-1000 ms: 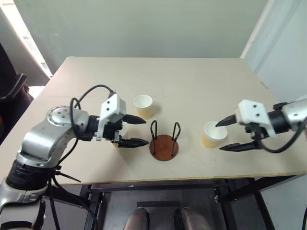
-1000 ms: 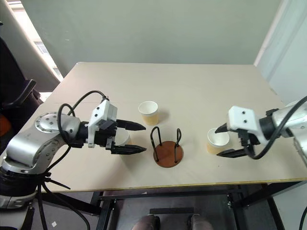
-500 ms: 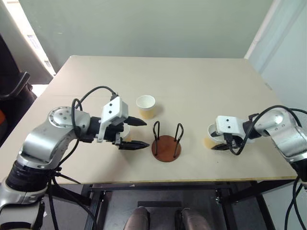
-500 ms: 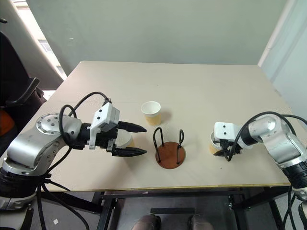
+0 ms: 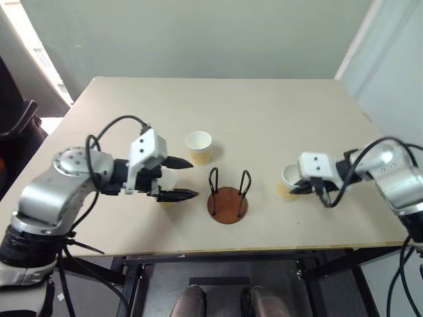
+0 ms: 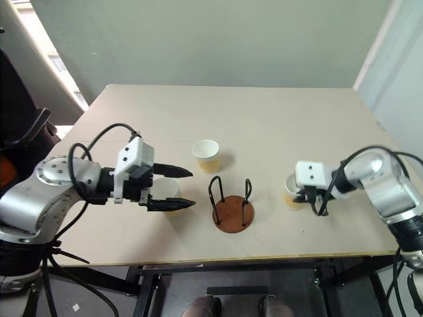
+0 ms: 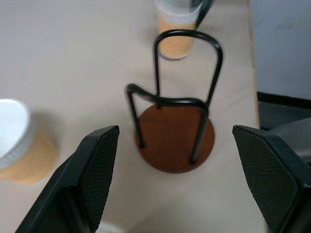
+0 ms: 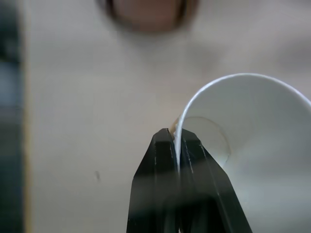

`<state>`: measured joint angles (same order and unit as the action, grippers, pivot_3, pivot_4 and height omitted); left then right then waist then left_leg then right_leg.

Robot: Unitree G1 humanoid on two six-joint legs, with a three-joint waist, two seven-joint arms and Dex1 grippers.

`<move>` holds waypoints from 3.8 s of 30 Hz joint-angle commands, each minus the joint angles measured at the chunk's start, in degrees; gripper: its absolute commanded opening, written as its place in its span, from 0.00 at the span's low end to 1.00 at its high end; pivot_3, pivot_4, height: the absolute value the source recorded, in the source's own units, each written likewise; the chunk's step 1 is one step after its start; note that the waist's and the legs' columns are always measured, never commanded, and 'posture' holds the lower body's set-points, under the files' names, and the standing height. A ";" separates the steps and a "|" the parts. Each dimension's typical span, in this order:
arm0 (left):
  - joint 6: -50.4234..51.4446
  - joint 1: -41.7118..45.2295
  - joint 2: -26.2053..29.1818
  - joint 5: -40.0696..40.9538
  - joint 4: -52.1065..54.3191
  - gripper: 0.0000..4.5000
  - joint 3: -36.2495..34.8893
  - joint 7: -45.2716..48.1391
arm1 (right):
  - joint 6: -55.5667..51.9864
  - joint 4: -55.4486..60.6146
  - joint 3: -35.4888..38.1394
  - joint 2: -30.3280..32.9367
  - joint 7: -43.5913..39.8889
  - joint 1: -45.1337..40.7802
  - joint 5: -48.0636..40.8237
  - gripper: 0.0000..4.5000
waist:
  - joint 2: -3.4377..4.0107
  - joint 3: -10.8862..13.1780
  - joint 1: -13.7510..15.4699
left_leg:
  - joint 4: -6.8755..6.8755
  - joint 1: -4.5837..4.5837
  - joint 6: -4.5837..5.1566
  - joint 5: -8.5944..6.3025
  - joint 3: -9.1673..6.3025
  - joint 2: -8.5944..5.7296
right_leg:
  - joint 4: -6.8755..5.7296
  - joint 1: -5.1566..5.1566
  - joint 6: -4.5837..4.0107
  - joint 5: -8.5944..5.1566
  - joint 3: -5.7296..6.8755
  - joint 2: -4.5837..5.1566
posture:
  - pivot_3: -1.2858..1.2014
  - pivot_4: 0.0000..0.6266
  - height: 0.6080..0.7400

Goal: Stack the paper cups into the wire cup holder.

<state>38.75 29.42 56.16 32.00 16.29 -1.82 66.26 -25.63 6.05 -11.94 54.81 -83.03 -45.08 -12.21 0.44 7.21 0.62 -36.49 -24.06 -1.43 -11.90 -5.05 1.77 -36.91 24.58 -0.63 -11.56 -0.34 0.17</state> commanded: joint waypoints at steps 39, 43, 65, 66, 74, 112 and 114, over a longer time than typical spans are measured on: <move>-3.32 -6.78 10.64 -6.95 0.16 0.89 -3.02 0.80 | 10.24 -2.11 -7.10 -15.35 -2.22 -14.32 2.27 0.79 | -0.08 -0.05 -0.03 | 0.02 -0.04 -0.29 -0.29 -0.28 0.03 | -0.22 0.20 -0.39 -0.18 0.15 0.00 | 0.52 0.24 1.00; -7.46 -5.50 13.56 -10.46 -3.21 0.89 0.12 5.01 | 4.68 -2.28 -1.47 -16.11 -0.54 -14.56 -3.98 0.99 | -0.09 -0.05 0.04 | 0.04 -0.06 -0.32 -0.31 -0.28 0.04 | -0.22 0.23 -0.49 -0.24 0.15 -0.01 | 0.52 0.24 1.00; -15.69 2.43 6.27 -22.42 -9.08 0.14 14.47 12.78 | -5.59 4.90 -0.49 -16.18 7.26 -8.55 -6.71 1.00 | -0.09 -0.05 -0.04 | 0.03 -0.13 -0.35 -0.34 -0.31 0.04 | -0.24 0.32 -0.23 -0.09 0.14 -0.01 | 0.52 0.24 1.00; -15.55 2.48 6.55 -21.51 -8.50 0.06 13.98 13.72 | -5.61 4.94 -0.37 -15.19 6.24 -8.30 -6.99 1.00 | -0.09 -0.05 -0.04 | 0.02 -0.13 -0.35 -0.34 -0.31 0.04 | -0.24 0.32 -0.23 -0.09 0.14 -0.01 | 0.52 0.24 1.00; -15.54 11.13 6.58 -13.55 -7.88 0.01 7.26 19.16 | -6.74 4.93 6.92 -6.22 -1.70 -5.61 -14.74 1.00 | -0.11 -0.05 0.60 | -0.13 -0.39 -0.30 -0.33 -0.31 0.04 | -0.21 0.40 -0.18 -0.06 0.18 0.00 | 0.52 0.24 1.00; -35.31 39.84 -7.17 -6.86 -21.02 0.01 36.92 26.24 | -11.64 13.27 16.03 5.38 7.25 8.13 -19.72 1.00 | -0.02 -0.04 0.77 | -0.81 -0.43 0.30 -0.59 -0.15 -0.01 | 0.06 -0.12 1.04 0.15 0.09 0.07 | 0.52 0.24 1.00; -35.60 39.94 -7.14 -6.98 -21.14 0.01 37.66 26.24 | -11.61 13.42 15.87 5.30 7.66 8.24 -19.75 1.00 | -0.02 -0.04 0.78 | -0.83 -0.44 0.31 -0.60 -0.15 -0.01 | 0.06 -0.12 1.06 0.14 0.09 0.07 | 0.52 0.24 1.00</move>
<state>4.46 67.50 48.56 24.97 -5.66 36.10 89.99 -37.27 18.03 1.79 59.18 -76.06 -36.64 -31.17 0.42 7.16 1.40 -37.34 -24.52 -1.10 -12.50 -5.20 1.76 -36.85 24.46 0.43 -11.42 -0.26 0.24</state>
